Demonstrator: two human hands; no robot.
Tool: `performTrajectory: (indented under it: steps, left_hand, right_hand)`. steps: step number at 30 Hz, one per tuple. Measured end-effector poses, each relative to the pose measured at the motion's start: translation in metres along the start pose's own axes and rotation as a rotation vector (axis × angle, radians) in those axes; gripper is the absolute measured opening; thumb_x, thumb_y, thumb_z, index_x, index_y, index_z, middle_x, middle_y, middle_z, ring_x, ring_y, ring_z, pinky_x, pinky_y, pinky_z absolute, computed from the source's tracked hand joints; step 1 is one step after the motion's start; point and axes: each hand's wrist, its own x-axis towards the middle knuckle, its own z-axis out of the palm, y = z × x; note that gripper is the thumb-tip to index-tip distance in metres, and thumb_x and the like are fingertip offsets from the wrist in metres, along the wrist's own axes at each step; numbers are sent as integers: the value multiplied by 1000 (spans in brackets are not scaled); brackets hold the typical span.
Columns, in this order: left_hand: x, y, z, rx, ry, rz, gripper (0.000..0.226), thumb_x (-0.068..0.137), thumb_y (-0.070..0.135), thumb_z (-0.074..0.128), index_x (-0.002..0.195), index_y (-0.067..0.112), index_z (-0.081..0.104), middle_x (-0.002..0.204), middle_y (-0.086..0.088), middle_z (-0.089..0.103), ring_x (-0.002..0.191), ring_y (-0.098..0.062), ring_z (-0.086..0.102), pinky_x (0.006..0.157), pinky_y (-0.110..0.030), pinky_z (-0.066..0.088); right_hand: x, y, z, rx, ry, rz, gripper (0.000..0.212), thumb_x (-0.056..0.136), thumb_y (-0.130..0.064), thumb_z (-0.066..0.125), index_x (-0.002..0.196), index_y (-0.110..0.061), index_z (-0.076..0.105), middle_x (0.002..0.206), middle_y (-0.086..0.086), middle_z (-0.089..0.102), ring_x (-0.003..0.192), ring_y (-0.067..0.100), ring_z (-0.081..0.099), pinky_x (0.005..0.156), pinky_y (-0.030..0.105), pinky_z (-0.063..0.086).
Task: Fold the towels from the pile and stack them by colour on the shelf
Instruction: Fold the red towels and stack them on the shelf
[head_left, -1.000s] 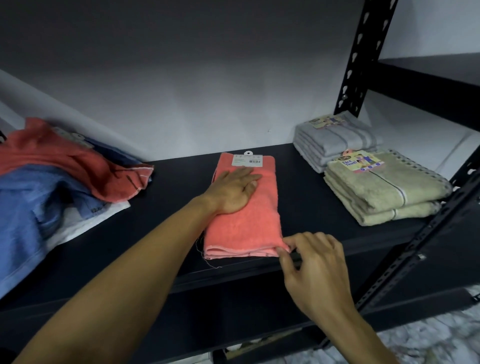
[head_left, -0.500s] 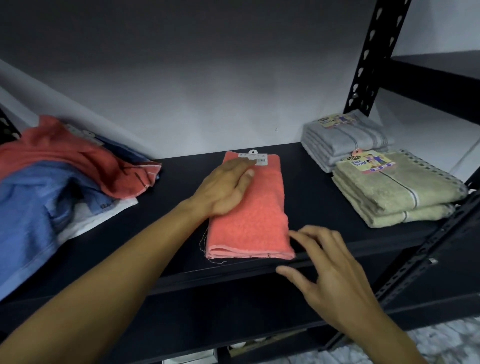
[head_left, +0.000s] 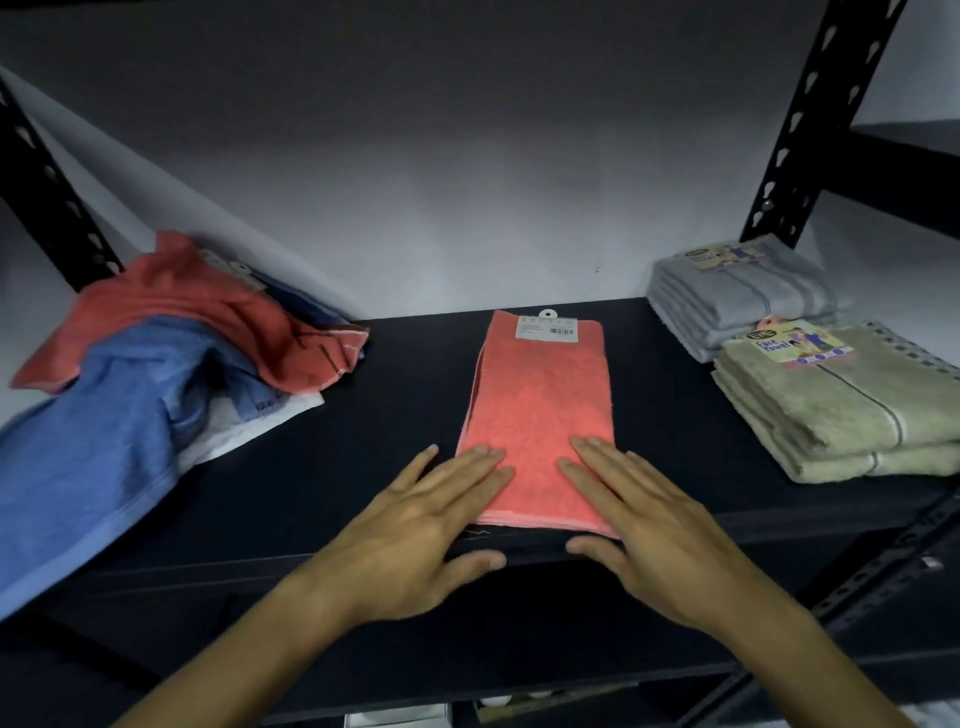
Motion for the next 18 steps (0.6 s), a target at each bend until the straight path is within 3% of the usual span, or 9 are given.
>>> performTrajectory:
  steps: [3,6,9,11,14,16,18]
  left_hand:
    - [-3,11,13,59,187,-8,64,101,54,32,156,22,24,162,3,21,150,-7,12,123,-40,14]
    - [1,27,22,148,358,16,54,100,41,37,144,13,49,148,-6,49,140,-17,42,113,-49,37]
    - [14,46,23,204,362,9,52,99,39,36,138,10,56,139,-9,58,131,-21,53,107,-52,43]
    - [21,54,19,192,317,-24,54,100,43,33,136,11,58,137,-9,60,130,-21,54,107,-51,43]
    - [18,54,7,11,318,-60,60,103,54,23,138,18,56,144,-2,54,136,-16,46,114,-44,36]
    - [13,48,-3,-140,385,-175,58,102,56,24,135,22,58,141,4,55,133,-13,47,109,-37,41]
    - [14,44,-16,-218,480,-397,45,99,54,38,121,25,65,119,11,65,110,-9,56,88,-30,52]
  right_hand:
    - [-1,4,-2,-6,32,-28,64,97,-57,25,145,-17,42,154,4,36,142,16,32,111,38,25]
    - [0,19,-9,-29,2,-57,62,100,-56,16,144,-22,45,152,0,39,141,13,30,110,39,22]
    - [1,36,-21,-48,-81,-9,50,98,-47,30,144,-29,41,150,-2,42,140,14,32,111,38,17]
    - [-2,40,-30,-30,-184,23,57,93,-56,34,147,-38,31,155,-6,30,144,12,27,116,32,8]
    - [-6,36,-46,166,-342,39,84,69,-94,13,143,-54,15,152,-29,-9,142,-12,-9,118,21,-10]
    - [2,31,-54,318,-291,65,88,65,-96,20,141,-51,31,153,-31,4,141,-14,-1,121,26,-1]
    - [24,25,-54,426,-47,122,74,76,-84,38,130,-37,57,141,-23,42,134,-4,33,116,34,27]
